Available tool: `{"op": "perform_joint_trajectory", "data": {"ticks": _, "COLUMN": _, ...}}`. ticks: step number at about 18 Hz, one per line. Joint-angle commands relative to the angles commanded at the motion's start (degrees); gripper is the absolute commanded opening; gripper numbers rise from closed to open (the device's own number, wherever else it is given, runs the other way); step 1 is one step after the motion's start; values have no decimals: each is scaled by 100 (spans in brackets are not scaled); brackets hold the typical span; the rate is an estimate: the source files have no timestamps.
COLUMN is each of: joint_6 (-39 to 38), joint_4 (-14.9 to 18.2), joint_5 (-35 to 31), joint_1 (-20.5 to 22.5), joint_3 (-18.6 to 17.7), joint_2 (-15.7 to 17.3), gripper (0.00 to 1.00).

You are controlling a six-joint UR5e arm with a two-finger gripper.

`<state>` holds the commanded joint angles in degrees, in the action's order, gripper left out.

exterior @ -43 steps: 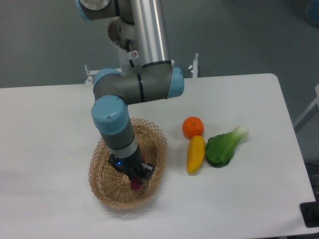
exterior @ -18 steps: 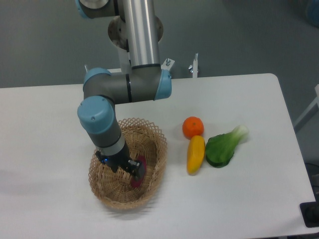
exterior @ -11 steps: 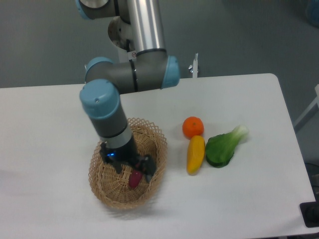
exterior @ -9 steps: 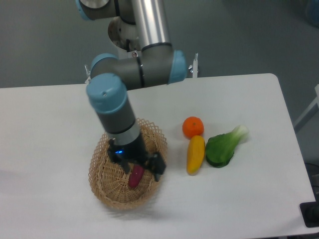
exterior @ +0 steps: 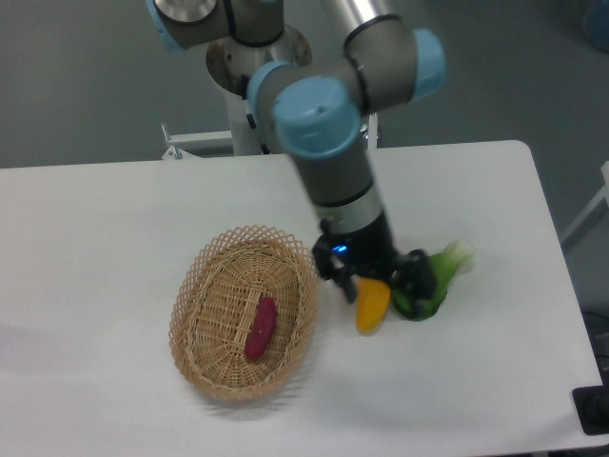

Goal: Place the sweet potato in the basket

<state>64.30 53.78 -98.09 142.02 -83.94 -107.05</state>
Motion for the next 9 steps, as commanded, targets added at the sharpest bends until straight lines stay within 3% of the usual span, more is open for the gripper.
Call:
{"op": "perform_joint_trajectory", "data": {"ticks": 5, "joint_6": 1205, "joint_4": 703, "joint_5": 229, "joint_1": 449, "joint_3": 88, "joint_2": 167, "gripper": 100}}
{"op": "perform_joint_trajectory", "data": {"ticks": 9, "joint_6": 1638, "joint_4": 809, "joint_5": 343, "joint_1": 599, "joint_3": 88, "joint_2": 211, "gripper": 100}}
